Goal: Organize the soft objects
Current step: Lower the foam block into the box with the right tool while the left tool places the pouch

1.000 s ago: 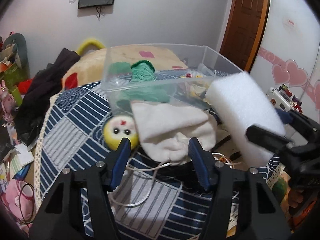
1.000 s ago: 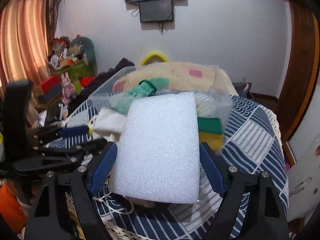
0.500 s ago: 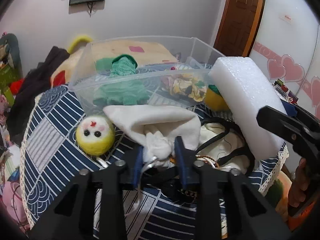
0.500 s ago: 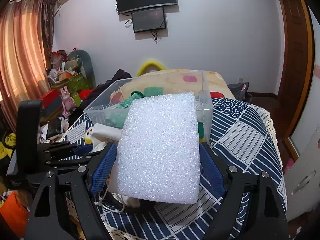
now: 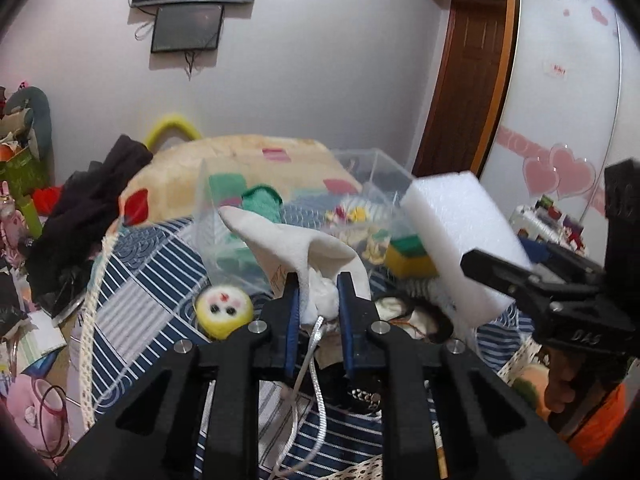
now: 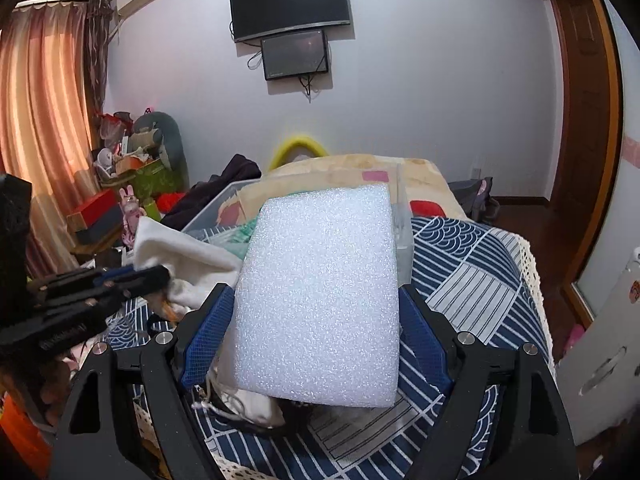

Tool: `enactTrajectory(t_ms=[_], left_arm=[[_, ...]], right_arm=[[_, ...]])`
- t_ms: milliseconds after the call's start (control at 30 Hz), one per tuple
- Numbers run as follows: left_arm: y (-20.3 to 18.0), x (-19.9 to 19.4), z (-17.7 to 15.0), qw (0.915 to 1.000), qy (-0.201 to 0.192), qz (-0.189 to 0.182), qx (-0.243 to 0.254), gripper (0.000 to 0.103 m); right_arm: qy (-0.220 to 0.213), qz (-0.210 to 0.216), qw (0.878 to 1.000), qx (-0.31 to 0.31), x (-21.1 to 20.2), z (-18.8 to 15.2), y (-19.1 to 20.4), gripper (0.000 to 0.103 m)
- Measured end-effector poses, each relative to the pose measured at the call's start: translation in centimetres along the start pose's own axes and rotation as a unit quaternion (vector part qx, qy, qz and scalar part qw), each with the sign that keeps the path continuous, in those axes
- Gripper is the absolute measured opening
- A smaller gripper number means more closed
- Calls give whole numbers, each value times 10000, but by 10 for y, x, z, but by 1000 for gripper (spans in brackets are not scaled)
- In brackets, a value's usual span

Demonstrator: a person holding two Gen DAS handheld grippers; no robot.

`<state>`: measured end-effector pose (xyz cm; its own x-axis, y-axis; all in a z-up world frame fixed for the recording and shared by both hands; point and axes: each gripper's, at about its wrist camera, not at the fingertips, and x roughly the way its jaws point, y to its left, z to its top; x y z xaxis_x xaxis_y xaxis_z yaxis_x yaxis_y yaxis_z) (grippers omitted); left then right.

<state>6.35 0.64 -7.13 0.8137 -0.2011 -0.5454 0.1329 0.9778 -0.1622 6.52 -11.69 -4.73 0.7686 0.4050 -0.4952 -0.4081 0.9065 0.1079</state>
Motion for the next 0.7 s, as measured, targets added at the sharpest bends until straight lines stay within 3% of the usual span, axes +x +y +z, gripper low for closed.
enactTrajectory(t_ms=[400,700], left_arm=[[8,-32,45,9970,-759,119,47,17],[15,-28,81,9924,-1175,358,57,17]], right_arm=[[-432,-54,9990,-71,0,32,-3,81],[-704,-111,9973,-198,16,55,4,81]])
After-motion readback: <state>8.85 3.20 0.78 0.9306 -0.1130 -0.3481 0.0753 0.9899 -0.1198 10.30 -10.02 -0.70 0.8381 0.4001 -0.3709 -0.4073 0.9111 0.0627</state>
